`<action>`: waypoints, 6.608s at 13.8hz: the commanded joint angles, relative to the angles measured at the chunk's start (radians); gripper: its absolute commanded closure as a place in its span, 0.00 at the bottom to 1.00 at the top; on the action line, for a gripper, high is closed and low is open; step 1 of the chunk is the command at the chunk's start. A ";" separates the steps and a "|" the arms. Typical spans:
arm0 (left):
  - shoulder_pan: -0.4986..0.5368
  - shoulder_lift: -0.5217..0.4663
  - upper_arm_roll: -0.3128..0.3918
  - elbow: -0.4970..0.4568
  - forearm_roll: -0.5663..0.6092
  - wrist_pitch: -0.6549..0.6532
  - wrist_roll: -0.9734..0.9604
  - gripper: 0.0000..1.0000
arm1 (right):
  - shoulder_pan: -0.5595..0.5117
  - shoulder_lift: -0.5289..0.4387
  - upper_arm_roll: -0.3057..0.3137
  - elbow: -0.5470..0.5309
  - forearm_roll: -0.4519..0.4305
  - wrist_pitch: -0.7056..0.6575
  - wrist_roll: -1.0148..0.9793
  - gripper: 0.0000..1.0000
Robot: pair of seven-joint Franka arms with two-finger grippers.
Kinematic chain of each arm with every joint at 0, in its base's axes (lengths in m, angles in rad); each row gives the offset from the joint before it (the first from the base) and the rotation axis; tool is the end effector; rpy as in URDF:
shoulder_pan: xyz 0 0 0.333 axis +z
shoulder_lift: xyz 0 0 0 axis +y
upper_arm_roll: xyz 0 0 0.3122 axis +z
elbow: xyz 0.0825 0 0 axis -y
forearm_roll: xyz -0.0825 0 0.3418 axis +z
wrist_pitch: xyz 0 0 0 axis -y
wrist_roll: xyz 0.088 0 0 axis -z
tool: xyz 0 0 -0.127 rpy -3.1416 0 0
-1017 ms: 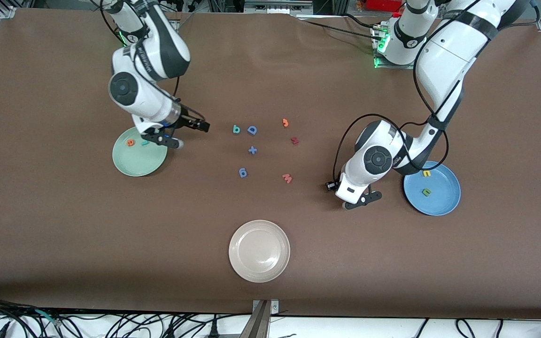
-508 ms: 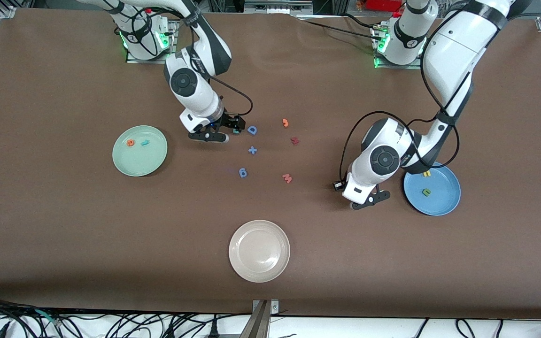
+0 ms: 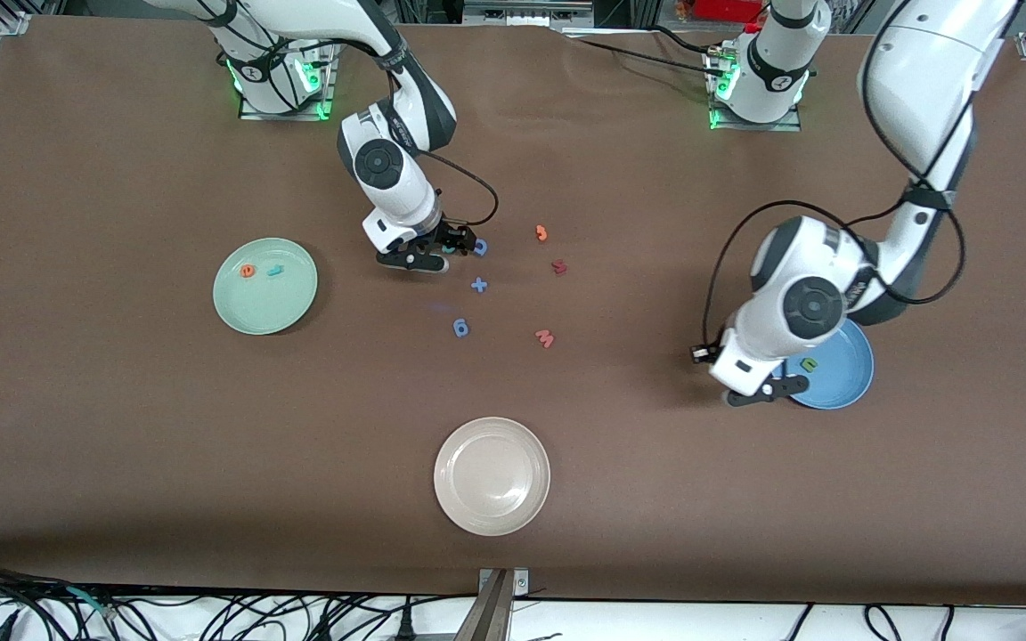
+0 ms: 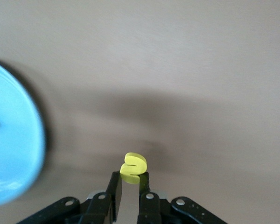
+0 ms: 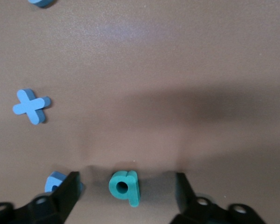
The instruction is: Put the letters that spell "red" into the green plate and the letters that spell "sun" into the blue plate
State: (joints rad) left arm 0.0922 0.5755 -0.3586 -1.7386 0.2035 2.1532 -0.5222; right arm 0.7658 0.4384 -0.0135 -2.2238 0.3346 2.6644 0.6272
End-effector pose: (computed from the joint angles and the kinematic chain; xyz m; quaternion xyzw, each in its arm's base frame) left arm 0.6020 -0.1326 0.2582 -0.9943 -0.0871 0.0604 0.0076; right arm 0.3882 0.3541 0.1882 -0.9936 0.0853 0.0458 0.0579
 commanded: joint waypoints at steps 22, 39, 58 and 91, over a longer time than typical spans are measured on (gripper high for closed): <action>0.247 -0.028 -0.014 -0.033 0.079 -0.021 0.547 0.00 | 0.043 -0.012 -0.005 -0.033 0.004 0.006 0.149 0.98; 0.253 -0.337 -0.113 0.264 -0.090 -0.475 0.618 0.00 | 0.027 -0.206 -0.611 -0.065 -0.060 -0.472 -0.335 1.00; -0.058 -0.625 0.283 -0.022 -0.169 -0.374 0.639 0.00 | 0.009 -0.162 -0.681 0.104 0.029 -0.666 -0.356 0.01; -0.052 -0.576 0.291 -0.006 -0.233 -0.509 0.639 0.00 | -0.803 -0.260 0.076 0.702 -0.345 -1.072 -0.632 0.00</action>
State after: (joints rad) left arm 0.0332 -0.0046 -0.0657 -1.7531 -0.0186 1.6543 0.1011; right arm -0.0152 0.2149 0.0375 -1.4719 0.0045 1.5642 0.0067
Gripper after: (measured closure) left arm 0.000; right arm 0.000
